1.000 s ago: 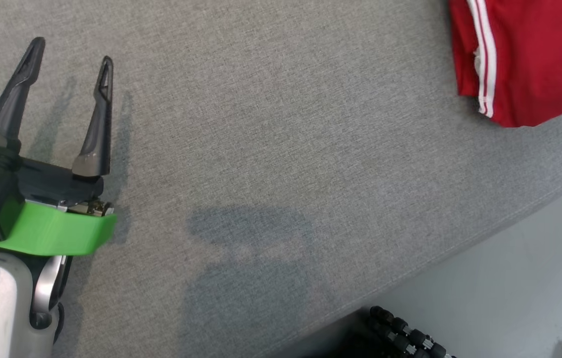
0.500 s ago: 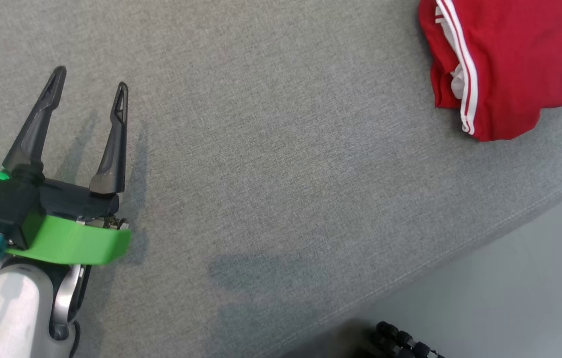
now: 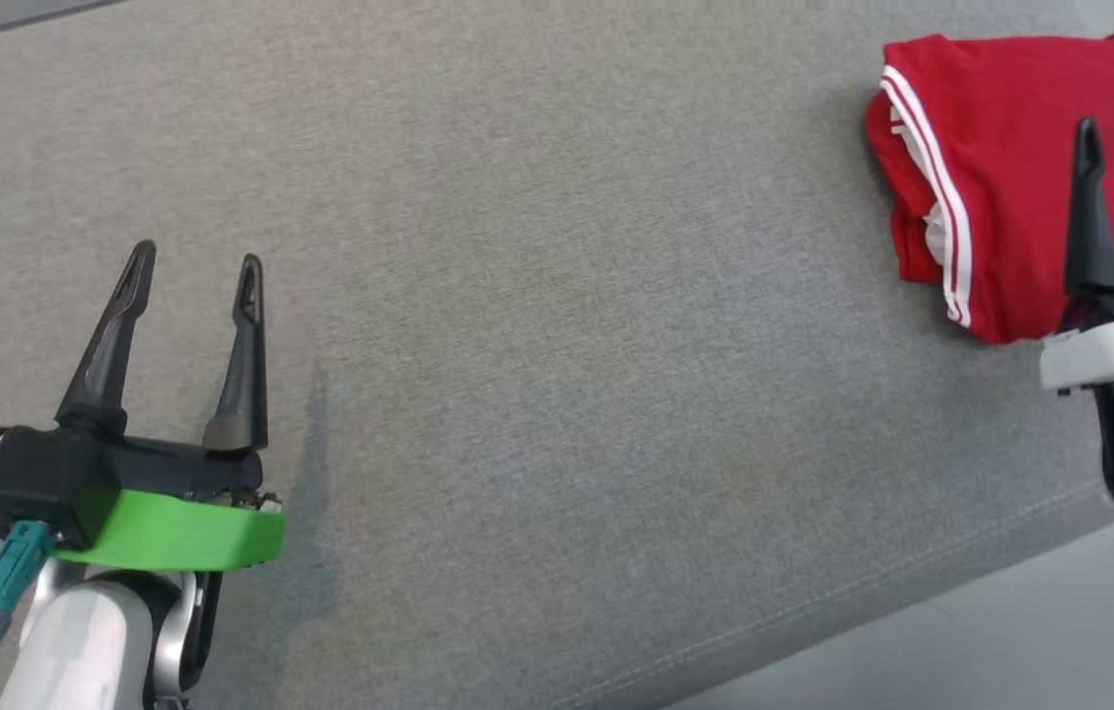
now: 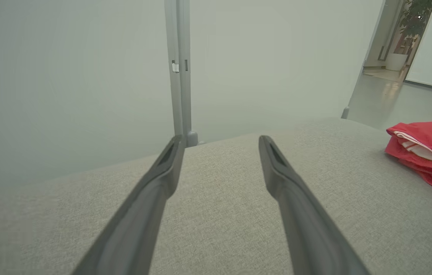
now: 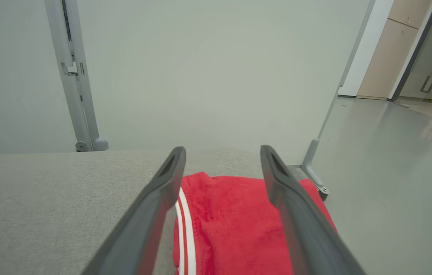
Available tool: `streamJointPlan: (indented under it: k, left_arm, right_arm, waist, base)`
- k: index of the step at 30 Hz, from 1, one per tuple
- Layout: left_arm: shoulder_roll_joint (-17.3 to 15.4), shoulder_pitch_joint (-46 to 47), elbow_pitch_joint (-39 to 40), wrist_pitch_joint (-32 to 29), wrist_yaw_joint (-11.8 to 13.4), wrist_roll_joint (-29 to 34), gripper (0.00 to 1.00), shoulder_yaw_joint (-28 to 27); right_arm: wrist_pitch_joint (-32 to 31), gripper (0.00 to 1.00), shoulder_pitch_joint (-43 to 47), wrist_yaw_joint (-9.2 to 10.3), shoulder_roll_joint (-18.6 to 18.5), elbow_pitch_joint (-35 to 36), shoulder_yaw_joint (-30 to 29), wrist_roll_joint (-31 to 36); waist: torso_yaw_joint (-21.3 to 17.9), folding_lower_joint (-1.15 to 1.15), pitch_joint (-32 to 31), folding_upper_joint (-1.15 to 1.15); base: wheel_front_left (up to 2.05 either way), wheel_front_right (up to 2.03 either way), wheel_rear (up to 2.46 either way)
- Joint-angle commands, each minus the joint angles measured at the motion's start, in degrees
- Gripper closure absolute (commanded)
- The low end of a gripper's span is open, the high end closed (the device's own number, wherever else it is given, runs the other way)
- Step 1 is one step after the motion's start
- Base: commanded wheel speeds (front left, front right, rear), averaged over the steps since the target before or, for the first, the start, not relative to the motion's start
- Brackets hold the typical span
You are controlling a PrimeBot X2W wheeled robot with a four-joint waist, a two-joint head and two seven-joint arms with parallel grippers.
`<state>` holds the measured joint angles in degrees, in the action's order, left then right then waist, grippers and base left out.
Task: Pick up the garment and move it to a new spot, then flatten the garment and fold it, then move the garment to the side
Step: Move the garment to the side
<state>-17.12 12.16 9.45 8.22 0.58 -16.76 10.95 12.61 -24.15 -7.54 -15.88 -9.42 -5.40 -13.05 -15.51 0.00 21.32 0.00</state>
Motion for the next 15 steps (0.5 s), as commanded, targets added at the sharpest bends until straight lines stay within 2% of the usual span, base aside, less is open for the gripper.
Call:
streamJointPlan:
  k: [1, 7, 15]
  left_arm:
    - [0.1, -0.9, -0.3, 0.4, 0.4, 0.0, 0.0, -0.3]
    - [1.1, -3.3, -1.4, 1.7, 2.4, -0.8, 0.0, -1.4]
    - [0.7, -6.0, -4.0, 3.0, 2.6, -2.6, 0.0, -2.6]
  right_arm:
    - [-0.5, 0.0, 1.8, 0.1, 0.1, 1.4, 0.0, 0.5]
    - [-3.7, 0.0, 6.7, 0.1, 3.4, 8.2, 1.3, 1.0]
    - [-6.3, 0.0, 11.4, 0.1, 5.7, 11.3, 5.0, 1.7]
  waist:
    - [5.1, 0.0, -4.6, 0.0]
    - [9.8, 0.0, -7.3, 0.0]
    - [12.9, 0.0, -10.8, 0.0]
  base:
    - [0.0, 0.0, 0.0]
    - [0.0, 0.0, 0.0]
    - [0.0, 0.0, 0.0]
